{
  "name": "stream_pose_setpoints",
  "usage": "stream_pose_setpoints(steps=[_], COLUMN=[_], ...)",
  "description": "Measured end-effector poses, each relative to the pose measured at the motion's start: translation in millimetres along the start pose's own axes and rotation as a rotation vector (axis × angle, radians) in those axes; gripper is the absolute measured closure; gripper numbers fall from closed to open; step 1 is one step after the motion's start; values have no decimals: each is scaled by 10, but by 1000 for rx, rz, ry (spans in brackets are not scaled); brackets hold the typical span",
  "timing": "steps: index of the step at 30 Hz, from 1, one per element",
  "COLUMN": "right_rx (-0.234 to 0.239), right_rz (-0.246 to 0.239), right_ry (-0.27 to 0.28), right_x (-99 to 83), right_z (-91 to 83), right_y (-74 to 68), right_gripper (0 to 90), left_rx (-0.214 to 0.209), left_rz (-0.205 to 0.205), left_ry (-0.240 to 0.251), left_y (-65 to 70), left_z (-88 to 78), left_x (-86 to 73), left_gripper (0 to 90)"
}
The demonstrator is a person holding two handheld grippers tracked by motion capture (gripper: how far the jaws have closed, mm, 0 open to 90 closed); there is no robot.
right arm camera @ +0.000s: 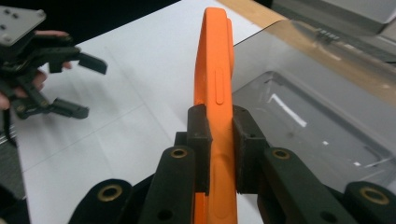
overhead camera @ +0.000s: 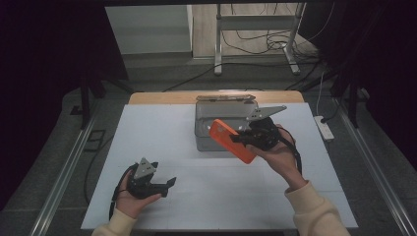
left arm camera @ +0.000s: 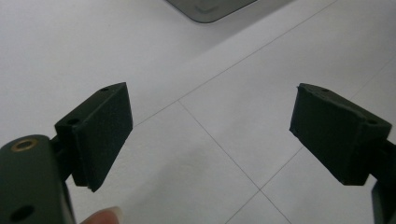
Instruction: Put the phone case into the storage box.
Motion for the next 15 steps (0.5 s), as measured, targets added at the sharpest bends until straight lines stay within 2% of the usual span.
stream_pose_setpoints(steps=[4,12,15], right_rx=[-28,-47,-74], right_rz=[12,25,53], right_ry=[1,5,17], right_x=[43,122,160], right_z=[-27,-47,-49], right_y=[25,58,114], right_gripper=[794,794,794], left_rx=[-4,-2,2], left_rz=[0,2,0], left_ry=[3,1,3], left_y=[1,1,-6], left_z=[6,16,9], left_x=[11,23,27], left_gripper=[133,132,130])
Point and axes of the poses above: each handheld gripper's, and its own axes: z roughly forward along the jaws, x roughly out of its top, y roughly to its right, the point moved 5 cm from there along z, roughly forward along the jaws
